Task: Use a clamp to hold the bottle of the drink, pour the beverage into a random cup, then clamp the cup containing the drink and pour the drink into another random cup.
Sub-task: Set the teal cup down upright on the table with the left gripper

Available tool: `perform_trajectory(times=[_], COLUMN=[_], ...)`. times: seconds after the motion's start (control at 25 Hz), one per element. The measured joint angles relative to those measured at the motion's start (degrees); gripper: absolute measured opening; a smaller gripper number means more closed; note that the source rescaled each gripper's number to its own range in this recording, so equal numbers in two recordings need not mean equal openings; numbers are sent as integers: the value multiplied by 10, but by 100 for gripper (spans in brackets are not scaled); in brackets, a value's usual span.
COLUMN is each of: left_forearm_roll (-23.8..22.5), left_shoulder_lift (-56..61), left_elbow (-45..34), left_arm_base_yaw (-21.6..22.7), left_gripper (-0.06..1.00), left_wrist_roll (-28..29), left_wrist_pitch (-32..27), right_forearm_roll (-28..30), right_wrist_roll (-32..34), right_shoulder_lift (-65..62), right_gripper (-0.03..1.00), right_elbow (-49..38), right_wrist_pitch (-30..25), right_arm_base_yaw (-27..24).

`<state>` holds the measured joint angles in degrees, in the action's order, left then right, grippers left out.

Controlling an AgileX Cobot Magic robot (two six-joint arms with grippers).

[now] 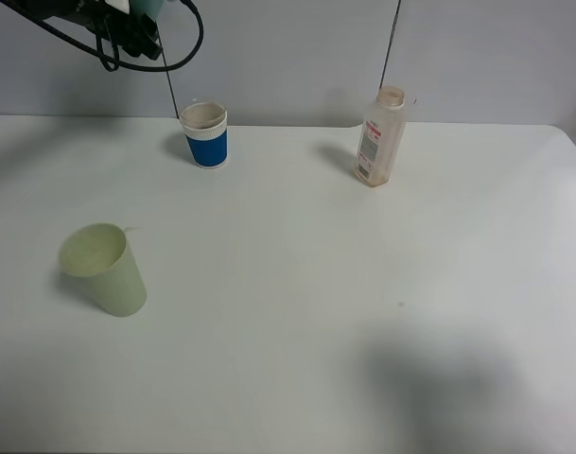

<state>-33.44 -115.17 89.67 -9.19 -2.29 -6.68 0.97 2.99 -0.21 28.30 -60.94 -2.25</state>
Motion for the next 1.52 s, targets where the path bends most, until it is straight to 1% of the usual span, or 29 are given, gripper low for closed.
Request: perform_trajectory(times=[0.2, 0.48, 0.6, 0.64, 0.76, 0.88, 1.04, 1.16, 1.24, 1.32, 1.52], left_forearm_roll=[30, 49, 82, 82, 105, 115, 126, 140, 142, 144, 150], left_shoulder_lift=[0, 0, 7, 7, 17, 26, 30, 31, 31, 32, 32], left_elbow=[0, -2, -35, -35, -75, -110, -138, -168, -201, -228, -272], left_arm_base_yaw=[9, 23, 31, 31, 43, 59, 73, 84, 95, 104, 120], left_gripper=[0, 0, 0, 0, 0, 0, 0, 0, 0, 0, 0], left_wrist_roll=[0, 0, -16, -16, -38, -47, -48, -48, -48, -48, -48], left_wrist_pitch=[7, 10, 54, 54, 88, 110, 139, 188, 238, 275, 333], right_forearm_roll=[0, 0, 0, 0, 0, 0, 0, 0, 0, 0, 0], right_wrist_roll=[0, 0, 0, 0, 0, 0, 0, 0, 0, 0, 0], right_shoulder_lift=[0, 0, 0, 0, 0, 0, 0, 0, 0, 0, 0], right_gripper=[100, 100, 100, 100, 100, 100, 100, 100, 100, 100, 100], right_elbow=[0, 0, 0, 0, 0, 0, 0, 0, 0, 0, 0], right_wrist_pitch=[0, 0, 0, 0, 0, 0, 0, 0, 0, 0, 0], right_arm_base_yaw=[0, 0, 0, 0, 0, 0, 0, 0, 0, 0, 0])
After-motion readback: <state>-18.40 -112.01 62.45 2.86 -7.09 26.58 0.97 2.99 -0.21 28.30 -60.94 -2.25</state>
